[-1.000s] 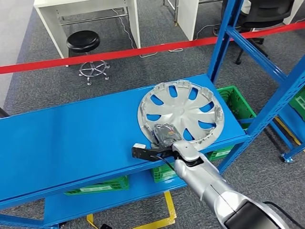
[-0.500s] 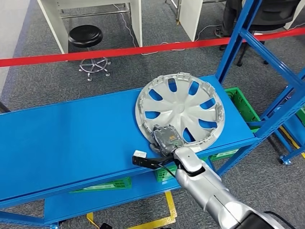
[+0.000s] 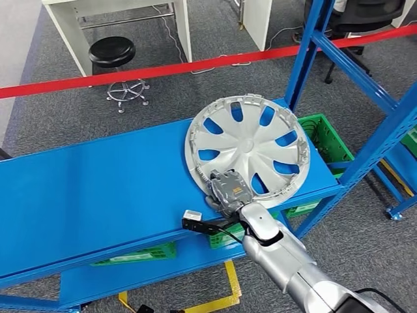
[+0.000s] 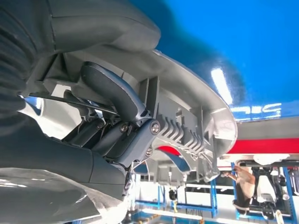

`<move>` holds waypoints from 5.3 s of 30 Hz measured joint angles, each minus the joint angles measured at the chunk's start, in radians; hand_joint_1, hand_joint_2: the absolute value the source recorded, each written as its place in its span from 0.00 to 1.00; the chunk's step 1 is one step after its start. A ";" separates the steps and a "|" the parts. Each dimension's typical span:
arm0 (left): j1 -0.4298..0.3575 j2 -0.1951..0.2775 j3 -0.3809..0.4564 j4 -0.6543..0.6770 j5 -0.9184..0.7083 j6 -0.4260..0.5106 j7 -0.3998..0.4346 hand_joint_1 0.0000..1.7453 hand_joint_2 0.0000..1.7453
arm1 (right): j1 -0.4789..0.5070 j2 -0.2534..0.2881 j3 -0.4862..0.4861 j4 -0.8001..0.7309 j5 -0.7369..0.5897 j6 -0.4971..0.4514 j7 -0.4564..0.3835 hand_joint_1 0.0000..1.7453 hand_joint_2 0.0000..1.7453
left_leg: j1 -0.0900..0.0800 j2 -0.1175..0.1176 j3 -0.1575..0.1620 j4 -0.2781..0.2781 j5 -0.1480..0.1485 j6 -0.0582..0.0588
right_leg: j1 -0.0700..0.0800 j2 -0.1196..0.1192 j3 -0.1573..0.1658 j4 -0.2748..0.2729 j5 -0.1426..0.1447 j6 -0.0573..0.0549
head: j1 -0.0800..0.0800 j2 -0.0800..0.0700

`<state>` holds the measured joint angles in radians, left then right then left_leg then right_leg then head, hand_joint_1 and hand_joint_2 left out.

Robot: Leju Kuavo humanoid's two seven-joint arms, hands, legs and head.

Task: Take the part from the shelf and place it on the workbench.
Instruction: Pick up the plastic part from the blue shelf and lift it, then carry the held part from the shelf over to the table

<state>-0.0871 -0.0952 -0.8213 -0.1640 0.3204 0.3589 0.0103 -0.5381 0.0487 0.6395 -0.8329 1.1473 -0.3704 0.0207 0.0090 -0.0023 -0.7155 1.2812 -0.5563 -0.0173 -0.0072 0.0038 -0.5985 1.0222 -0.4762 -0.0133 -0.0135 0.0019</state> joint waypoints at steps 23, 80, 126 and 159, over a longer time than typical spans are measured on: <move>0.001 0.010 -0.006 0.000 0.013 -0.063 -0.092 0.00 1.00 | -0.045 -0.094 0.043 -0.224 -0.006 0.095 -0.128 1.00 1.00 | -0.005 -0.004 0.101 -0.247 0.098 0.017 | -0.004 0.001 -0.023 0.016 -0.001 0.033 | 0.007 0.000; -0.012 -0.010 0.050 0.001 0.140 -0.078 -0.075 0.00 1.00 | -0.016 -0.157 0.133 -0.408 0.004 0.076 -0.123 1.00 1.00 | -0.009 0.004 0.073 -0.269 0.150 0.042 | -0.005 -0.004 0.005 0.136 -0.049 0.061 | 0.015 0.000; -0.026 -0.014 0.041 0.002 0.096 -0.070 -0.034 0.00 1.00 | 0.048 -0.200 0.133 -0.425 -0.003 0.051 -0.116 1.00 1.00 | -0.011 0.003 0.109 -0.169 0.075 0.014 | 0.004 -0.008 0.072 -0.023 -0.044 0.009 | 0.015 0.000; -0.007 0.018 0.024 0.004 0.101 -0.071 -0.064 0.00 1.00 | 0.140 -0.208 0.168 -0.472 0.041 0.020 -0.104 1.00 1.00 | -0.022 0.074 0.131 -0.250 0.084 0.016 | -0.001 -0.104 0.042 -0.003 -0.038 0.026 | 0.001 0.000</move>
<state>-0.0946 -0.0772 -0.7969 -0.1602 0.4211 0.2880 -0.0542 -0.3984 -0.1589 0.8075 -1.3054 1.1880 -0.3509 -0.0833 -0.0129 0.0717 -0.5847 1.0313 -0.4719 -0.0015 -0.0083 -0.1006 -0.5565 1.0193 -0.5144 0.0123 -0.0122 0.0019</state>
